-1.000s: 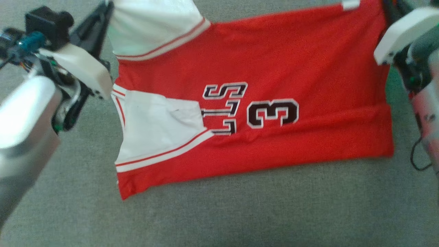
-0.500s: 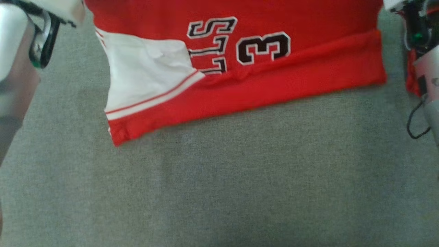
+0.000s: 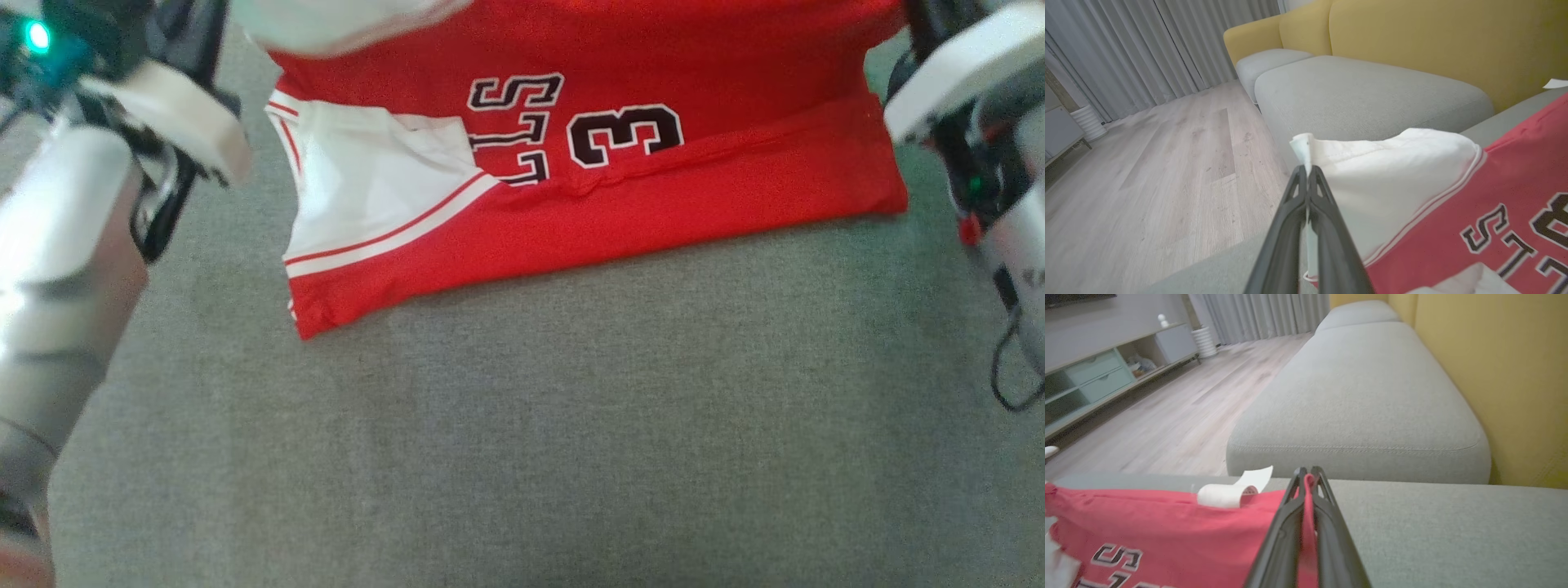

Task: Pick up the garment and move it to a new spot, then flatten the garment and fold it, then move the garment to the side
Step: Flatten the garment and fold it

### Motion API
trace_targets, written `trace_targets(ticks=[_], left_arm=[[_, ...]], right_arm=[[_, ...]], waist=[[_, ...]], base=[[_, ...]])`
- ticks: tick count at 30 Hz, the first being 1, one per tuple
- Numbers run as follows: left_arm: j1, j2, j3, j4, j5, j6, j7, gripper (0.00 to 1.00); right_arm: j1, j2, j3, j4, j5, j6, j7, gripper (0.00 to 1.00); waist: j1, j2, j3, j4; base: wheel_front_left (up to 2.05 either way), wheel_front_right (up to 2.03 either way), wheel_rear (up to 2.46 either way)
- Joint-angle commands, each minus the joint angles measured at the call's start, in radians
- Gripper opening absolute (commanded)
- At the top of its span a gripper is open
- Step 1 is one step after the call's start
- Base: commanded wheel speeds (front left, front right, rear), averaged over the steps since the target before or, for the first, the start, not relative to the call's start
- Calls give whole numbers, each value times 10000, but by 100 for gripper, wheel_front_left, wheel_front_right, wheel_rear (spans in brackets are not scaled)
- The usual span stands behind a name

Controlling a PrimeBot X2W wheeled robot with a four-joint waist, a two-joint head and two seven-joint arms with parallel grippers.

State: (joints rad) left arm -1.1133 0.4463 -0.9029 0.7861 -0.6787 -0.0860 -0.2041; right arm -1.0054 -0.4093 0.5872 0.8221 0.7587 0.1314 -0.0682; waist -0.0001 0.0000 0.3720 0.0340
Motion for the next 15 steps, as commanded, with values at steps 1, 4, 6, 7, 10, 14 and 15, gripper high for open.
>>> trace_targets(ticks=[1, 4, 6, 7, 10, 14, 15], left_arm=[[-283, 535, 298, -267, -41, -19, 39, 0], [286, 788, 95, -869, -280, -160, 529, 0], [720, 1059, -89, -1392, -423, -209, 1015, 0], [920, 1224, -214, -1676, -431, -219, 1276, 0], [1602, 1606, -559, -2709, -727, -277, 2148, 0], [2345, 2254, -1002, -4075, -1057, -258, 3391, 0], [2496, 2439, -1095, -4372, -1088, -198, 3667, 0]], right_arm=[[123, -167, 130, -344, 117, -7, 34, 0], [568, -686, 733, -631, 526, -7, 324, 0], [829, -1116, 1180, -842, 717, -7, 567, 0], [935, -1354, 1423, -942, 775, -7, 698, 0], [1172, -1997, 2045, -1197, 1011, -7, 1066, 0], [1349, -2683, 2915, -1526, 1153, -7, 1526, 0], [1405, -2777, 3057, -1580, 1291, -7, 1613, 0]], waist=[[1, 0, -152, 107], [1, 0, -382, 236], [1, 0, -492, 333], [1, 0, -530, 378], [1, 0, -602, 496], [1, 0, -737, 569], [1, 0, -798, 564]], base=[[0, 0, 0], [0, 0, 0], [0, 0, 0], [0, 0, 0], [0, 0, 0], [0, 0, 0], [0, 0, 0]])
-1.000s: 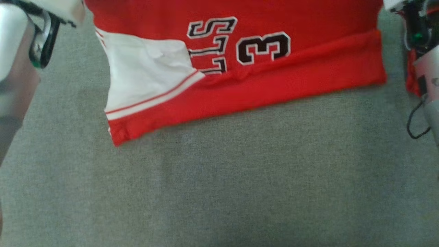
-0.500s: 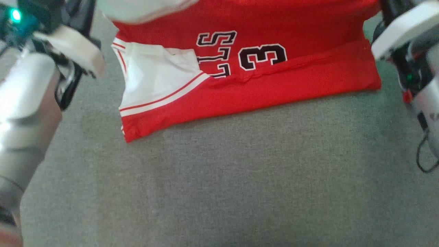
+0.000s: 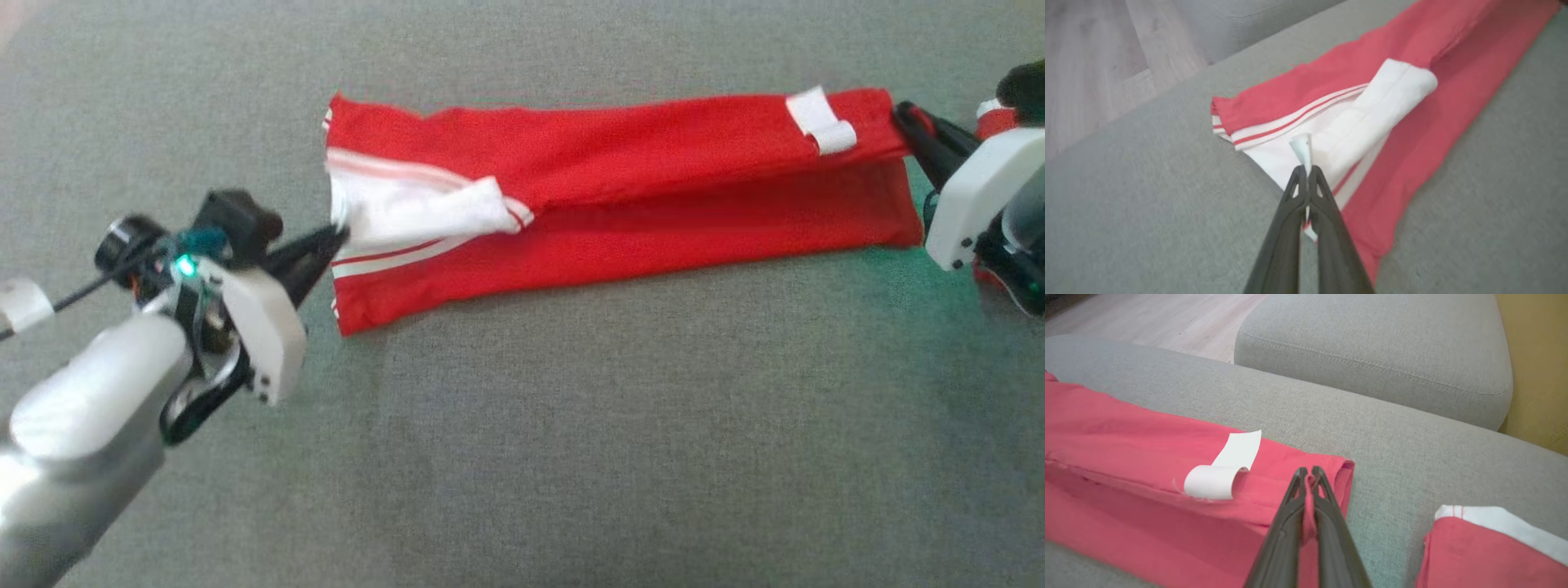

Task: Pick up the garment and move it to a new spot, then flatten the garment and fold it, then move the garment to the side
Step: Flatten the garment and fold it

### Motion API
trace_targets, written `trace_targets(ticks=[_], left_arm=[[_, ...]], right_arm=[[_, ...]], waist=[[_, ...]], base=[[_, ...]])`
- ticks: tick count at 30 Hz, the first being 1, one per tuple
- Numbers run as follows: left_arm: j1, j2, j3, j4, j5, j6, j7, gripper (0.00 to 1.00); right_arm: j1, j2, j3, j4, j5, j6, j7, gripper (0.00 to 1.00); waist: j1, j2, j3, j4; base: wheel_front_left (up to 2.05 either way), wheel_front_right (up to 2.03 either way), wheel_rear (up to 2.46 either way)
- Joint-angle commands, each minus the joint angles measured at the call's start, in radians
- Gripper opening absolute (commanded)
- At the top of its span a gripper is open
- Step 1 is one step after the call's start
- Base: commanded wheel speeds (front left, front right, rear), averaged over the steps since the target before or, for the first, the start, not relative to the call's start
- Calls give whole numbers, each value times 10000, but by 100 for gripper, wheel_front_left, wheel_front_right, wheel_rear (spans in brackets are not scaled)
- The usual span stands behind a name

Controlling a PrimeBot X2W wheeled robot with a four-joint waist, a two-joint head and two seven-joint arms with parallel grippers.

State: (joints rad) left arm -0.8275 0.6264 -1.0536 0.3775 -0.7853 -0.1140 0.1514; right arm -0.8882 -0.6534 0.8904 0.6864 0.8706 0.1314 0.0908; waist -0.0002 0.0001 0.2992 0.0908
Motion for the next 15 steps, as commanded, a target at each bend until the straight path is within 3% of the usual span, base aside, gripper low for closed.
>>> trace_targets(ticks=[1, 7, 15], left_arm=[[-203, 795, 340, -586, -90, 153, 370, 0], [358, 1425, 160, -2077, -427, 600, 1336, 0], [356, 1293, 51, -2279, -134, 1057, 1384, 0]], right_arm=[[292, -410, 149, -276, 318, -7, 105, 0], [255, -875, 1182, -521, 294, -7, 483, 0], [-82, -1105, 2148, -429, 281, -7, 675, 0]], waist=[[2, -1, -129, -7], [2, -1, -240, -53], [2, -1, -62, -142]], base=[[0, 0, 0], [0, 0, 0], [0, 0, 0]])
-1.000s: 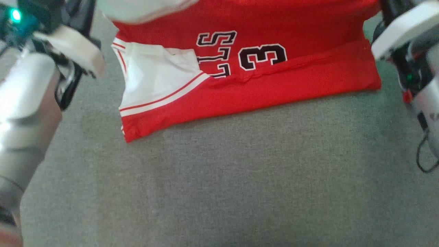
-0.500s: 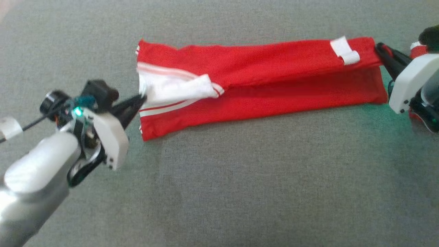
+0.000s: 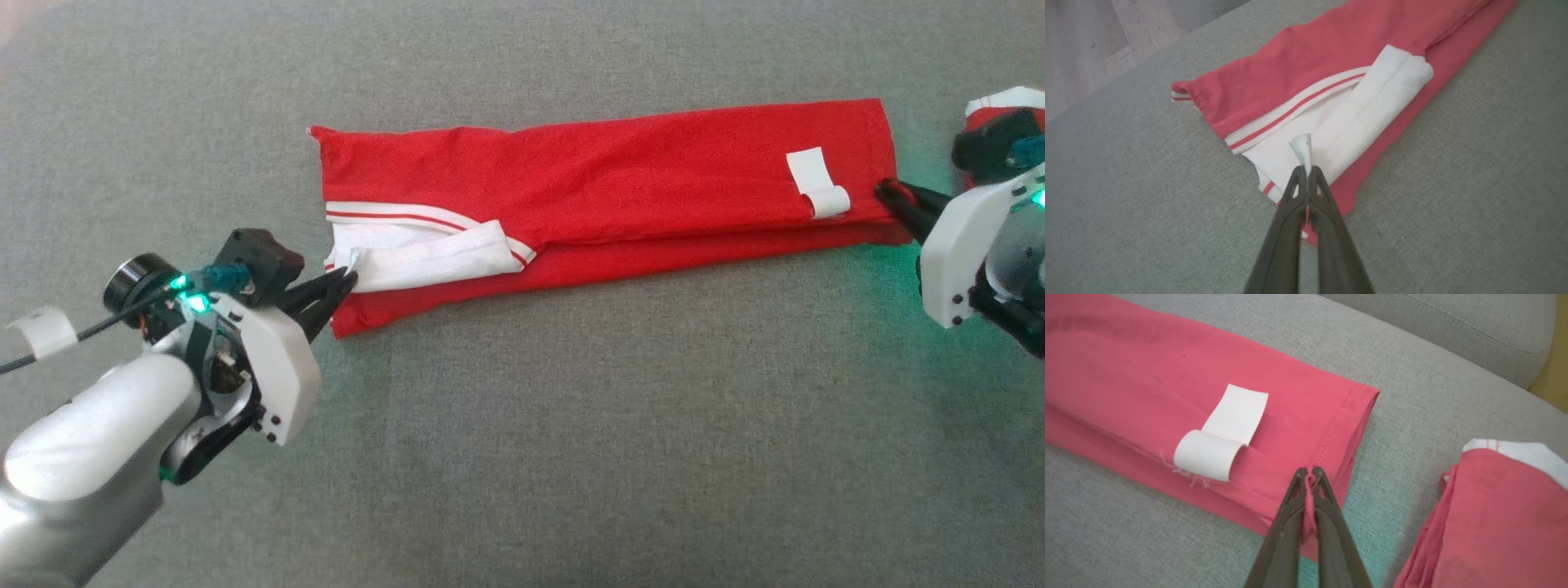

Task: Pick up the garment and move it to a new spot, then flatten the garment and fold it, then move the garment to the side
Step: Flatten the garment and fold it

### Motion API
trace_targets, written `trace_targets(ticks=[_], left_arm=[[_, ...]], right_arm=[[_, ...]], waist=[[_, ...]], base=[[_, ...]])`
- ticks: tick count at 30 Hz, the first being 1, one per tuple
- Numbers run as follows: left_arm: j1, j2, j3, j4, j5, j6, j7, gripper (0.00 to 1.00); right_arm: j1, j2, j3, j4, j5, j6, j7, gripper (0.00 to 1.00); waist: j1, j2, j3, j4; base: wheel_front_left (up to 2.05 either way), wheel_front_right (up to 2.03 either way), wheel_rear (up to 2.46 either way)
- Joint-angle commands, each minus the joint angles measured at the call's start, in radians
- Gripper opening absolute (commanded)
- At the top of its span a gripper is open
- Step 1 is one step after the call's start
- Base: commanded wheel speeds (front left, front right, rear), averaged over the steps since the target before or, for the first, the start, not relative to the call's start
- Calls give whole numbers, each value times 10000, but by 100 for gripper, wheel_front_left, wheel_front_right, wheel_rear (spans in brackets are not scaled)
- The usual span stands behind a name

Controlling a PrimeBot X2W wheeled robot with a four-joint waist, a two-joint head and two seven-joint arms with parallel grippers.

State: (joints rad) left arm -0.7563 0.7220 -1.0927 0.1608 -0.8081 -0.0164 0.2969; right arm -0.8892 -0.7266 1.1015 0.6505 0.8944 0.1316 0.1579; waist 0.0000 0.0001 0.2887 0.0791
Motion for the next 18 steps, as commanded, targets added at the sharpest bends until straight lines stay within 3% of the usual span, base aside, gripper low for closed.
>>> trace_targets(ticks=[1, 5, 6, 7, 8, 9, 18], left_arm=[[-366, 276, 421, -41, 134, 95, -106, 0], [-353, 30, 323, 312, 162, 65, -184, 0], [-343, -17, 314, 431, 152, 66, -209, 0], [-328, -67, 348, 562, 130, 124, -274, 22], [-317, -117, 401, 680, 128, 205, -392, 72], [-308, -157, 453, 802, 142, 290, -520, 100], [-113, -563, 1298, 1414, -114, 1178, -2044, 100]], right_arm=[[-105, -380, 148, -59, 57, -9, 31, 0], [-123, -326, 410, 113, 425, -9, 279, 0], [-136, -287, 433, 187, 510, -9, 330, 74], [-148, -244, 473, 226, 580, -9, 365, 100], [-152, -199, 487, 227, 689, -9, 376, 100], [-160, -173, 494, 222, 799, -9, 383, 100], [-432, -48, -331, 1, 1895, -9, -525, 100]], waist=[[0, -1, 65, -39], [0, -1, 100, -102], [0, -1, 82, -128], [0, -1, 46, -157], [0, -1, -2, -188], [0, -1, -51, -214], [0, -1, -718, -384]], base=[[0, 0, 0], [0, 0, 0], [0, 0, 0], [0, 0, 0], [0, 0, 0], [0, 0, 0], [0, 0, 0]])
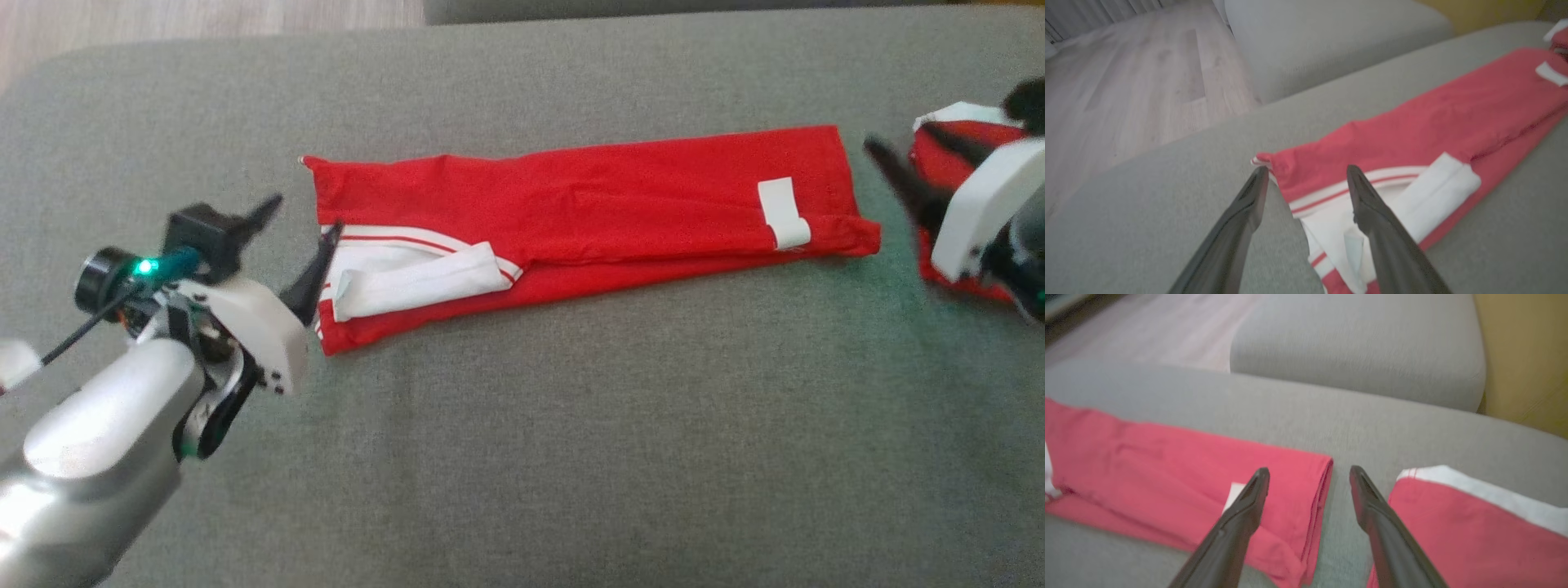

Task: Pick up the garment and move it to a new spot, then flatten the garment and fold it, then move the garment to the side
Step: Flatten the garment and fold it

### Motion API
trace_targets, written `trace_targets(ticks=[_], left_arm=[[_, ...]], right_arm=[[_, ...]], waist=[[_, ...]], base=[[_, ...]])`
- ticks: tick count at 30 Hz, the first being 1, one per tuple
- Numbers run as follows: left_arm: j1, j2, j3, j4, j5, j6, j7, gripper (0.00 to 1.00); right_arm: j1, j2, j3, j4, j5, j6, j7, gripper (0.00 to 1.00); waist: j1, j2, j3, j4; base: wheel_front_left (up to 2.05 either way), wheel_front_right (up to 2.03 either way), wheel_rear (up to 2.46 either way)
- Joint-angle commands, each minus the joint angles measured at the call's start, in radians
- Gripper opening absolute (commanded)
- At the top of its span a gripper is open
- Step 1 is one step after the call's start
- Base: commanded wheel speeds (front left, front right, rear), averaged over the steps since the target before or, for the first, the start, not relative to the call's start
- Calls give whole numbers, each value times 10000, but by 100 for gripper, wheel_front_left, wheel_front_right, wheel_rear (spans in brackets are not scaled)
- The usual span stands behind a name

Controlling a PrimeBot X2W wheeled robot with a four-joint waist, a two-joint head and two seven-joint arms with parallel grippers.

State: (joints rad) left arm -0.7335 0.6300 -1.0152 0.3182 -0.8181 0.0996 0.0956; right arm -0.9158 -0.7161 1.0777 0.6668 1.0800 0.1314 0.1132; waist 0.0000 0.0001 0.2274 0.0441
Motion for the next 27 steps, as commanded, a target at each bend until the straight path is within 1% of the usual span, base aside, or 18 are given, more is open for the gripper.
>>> trace_targets(ticks=[1, 4, 6, 9, 11, 13, 15, 18, 21, 22, 24, 27], left_arm=[[-323, 292, 708, -162, -66, 178, -329, 100], [-241, 15, 1391, -226, -301, 689, -1419, 100], [-112, -207, 1857, -287, -468, 1061, -2187, 100], [190, -579, 2489, -390, -730, 1489, -3110, 100], [427, -773, 2818, -470, -635, 1734, -3413, 100], [794, -1040, 3179, -550, -559, 1912, -3530, 100], [1207, -1301, 3605, -709, -291, 2027, -3561, 100], [2021, -1784, 4319, -1003, 413, 2062, -3568, 100], [2884, -2281, 4901, -1058, 1024, 1951, -3570, 100], [3420, -2622, 5310, -1083, 1385, 1779, -3571, 100], [3911, -2934, 5688, -1065, 1804, 1633, -3571, 100], [4542, -3418, 6139, -944, 2316, 1364, -3572, 100]], right_arm=[[-214, -108, -293, -180, 160, -7, -308, 100], [-341, 129, -912, -171, 282, -7, -1254, 100], [-301, 457, -1351, -169, 346, -7, -2003, 100], [-130, 1029, -1966, -82, 218, -7, -3150, 100], [59, 1509, -2526, 49, 40, -7, -3564, 100], [347, 2085, -3247, 120, -263, -7, -3718, 100], [715, 2712, -4613, -36, -895, -7, -3740, 100], [1918, 3841, -6640, -668, -2623, -7, -3745, 100], [3436, 5129, -8352, -1501, -4420, -7, -3747, 100], [4401, 5940, -9298, -2135, -5484, -7, -3747, 100], [5283, 6385, -9881, -2719, -6375, -7, -3748, 100], [6347, 6620, -10305, -3278, -7161, -7, -3748, 100]], waist=[[0, -1, -158, -48], [0, -1, -316, -62], [0, -1, -424, -62], [0, -1, -566, -38], [0, -1, -665, -30], [0, -1, -754, -27], [0, -1, -832, -49], [0, -1, -934, -44], [0, -1, -1030, -31], [0, -1, -1072, -28], [0, -1, -1106, -25], [0, -1, -1135, -3]], base=[[0, 0, 0], [0, 0, 0], [0, 0, 0], [0, 0, 0], [0, 0, 0], [0, 0, 0], [0, 0, 0], [0, 0, 0], [0, 0, 0], [0, 0, 0], [0, 0, 0], [0, 0, 0]])
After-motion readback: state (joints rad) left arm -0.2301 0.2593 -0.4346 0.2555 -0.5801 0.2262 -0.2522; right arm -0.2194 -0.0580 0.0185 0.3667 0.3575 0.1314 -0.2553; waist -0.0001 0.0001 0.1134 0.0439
